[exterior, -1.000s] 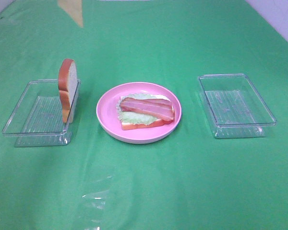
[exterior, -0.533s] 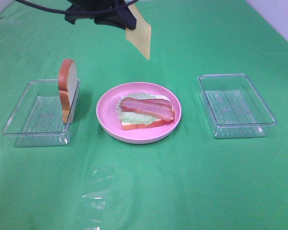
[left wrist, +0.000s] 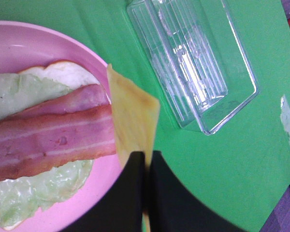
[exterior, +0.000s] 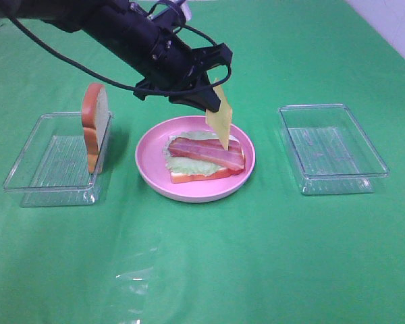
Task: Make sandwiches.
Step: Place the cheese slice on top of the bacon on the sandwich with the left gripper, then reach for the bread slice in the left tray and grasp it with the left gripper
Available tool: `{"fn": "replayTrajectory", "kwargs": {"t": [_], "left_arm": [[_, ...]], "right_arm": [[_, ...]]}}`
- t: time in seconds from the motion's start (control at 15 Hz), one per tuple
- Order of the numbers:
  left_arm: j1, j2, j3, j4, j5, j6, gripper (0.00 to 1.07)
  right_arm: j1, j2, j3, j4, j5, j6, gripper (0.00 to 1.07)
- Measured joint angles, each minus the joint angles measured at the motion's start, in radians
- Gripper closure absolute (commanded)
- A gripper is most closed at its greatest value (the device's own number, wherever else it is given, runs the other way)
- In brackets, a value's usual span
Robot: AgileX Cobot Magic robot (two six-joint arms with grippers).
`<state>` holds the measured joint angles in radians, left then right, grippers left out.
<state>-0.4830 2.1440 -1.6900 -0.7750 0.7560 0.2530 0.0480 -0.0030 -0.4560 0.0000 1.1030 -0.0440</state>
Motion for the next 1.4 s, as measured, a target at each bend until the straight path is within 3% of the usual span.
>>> {"fn": "replayTrajectory", "kwargs": {"t": [0.33, 0.53, 0.73, 0.8, 0.87, 0.93, 1.0, 1.4], "left_arm": [[0.006, 0.061, 0.000, 0.033, -0.010, 0.003, 1.07], [0.024, 0.102, 0.000, 0.146, -0.003, -0.077, 1.07], [0.024, 0.102, 0.000, 0.195, -0.032, -0.103, 1.02], [0.024, 0.102, 0.000, 0.195, -0.038, -0.105, 0.90], [0.024, 0.102, 0.000, 0.195, -0.043, -0.105, 0.64], [0.024, 0.102, 0.000, 0.195, -0.044, -0.105, 0.46], [0.024, 0.102, 0.000, 0.194, -0.051, -0.104, 0.05], [0.024, 0.091, -0.102, 0.195, 0.018, -0.094, 0.06]], "right_arm": [[0.000, 0.000, 0.000, 0.000, 0.000, 0.000, 0.09], [0.000, 0.000, 0.000, 0.000, 0.000, 0.000, 0.09], [0.000, 0.000, 0.000, 0.000, 0.000, 0.000, 0.09], [0.000, 0.000, 0.000, 0.000, 0.000, 0.000, 0.09], [0.000, 0.000, 0.000, 0.000, 0.000, 0.000, 0.09], [0.000, 0.000, 0.000, 0.000, 0.000, 0.000, 0.09], [0.000, 0.000, 0.000, 0.000, 0.000, 0.000, 0.09], [0.000, 0.000, 0.000, 0.000, 0.000, 0.000, 0.09]]}}
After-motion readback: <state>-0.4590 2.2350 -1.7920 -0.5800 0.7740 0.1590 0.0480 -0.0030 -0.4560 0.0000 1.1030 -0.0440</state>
